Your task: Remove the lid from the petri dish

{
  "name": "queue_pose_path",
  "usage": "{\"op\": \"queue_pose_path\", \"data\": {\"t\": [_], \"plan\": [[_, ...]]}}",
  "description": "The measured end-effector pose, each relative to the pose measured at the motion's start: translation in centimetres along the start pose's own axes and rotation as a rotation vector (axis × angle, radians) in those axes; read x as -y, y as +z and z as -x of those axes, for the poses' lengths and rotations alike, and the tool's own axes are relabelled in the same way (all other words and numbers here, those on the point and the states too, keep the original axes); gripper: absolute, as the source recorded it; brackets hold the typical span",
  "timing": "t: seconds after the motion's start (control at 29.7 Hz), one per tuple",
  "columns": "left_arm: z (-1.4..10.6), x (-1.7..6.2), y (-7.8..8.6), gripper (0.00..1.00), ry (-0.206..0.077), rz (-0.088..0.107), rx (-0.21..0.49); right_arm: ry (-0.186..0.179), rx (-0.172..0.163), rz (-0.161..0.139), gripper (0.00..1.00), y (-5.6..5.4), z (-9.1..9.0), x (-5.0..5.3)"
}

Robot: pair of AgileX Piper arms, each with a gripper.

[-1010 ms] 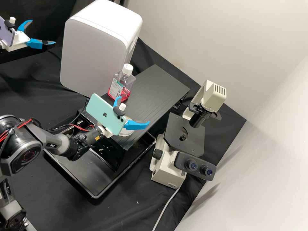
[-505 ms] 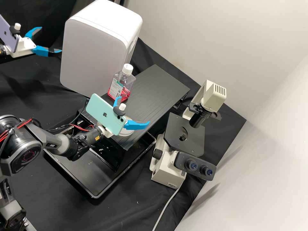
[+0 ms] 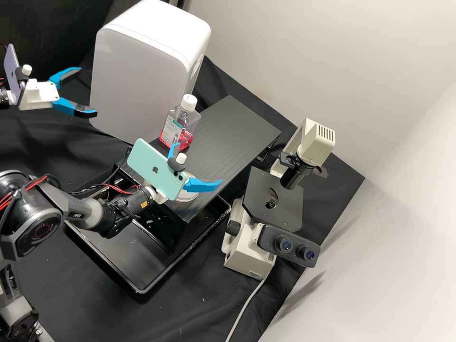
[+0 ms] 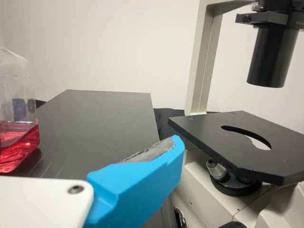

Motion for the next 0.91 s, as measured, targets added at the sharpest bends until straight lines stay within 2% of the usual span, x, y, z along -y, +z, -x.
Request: {"op": "queue_pose_path", "data": {"t": [0.17,0.5,0.74,0.91], "plan": [[0.3,1.24,1.5,1.00,-0.054,0.016,0.094,0.000,0.000,0.000,1.00,0.0,0.0,0.0],[0.4,2.56,2.9,1.00,-0.125,0.060,0.239,0.000,0.000,0.000,1.00,0.0,0.0,0.0],[0.4,3.17,3.9,1.00,-0.149,0.057,0.288,0.000,0.000,0.000,1.00,0.0,0.0,0.0],[0.8,3.71,4.6,1.00,-0.176,0.053,0.326,0.000,0.000,0.000,1.00,0.0,0.0,0.0]]}}
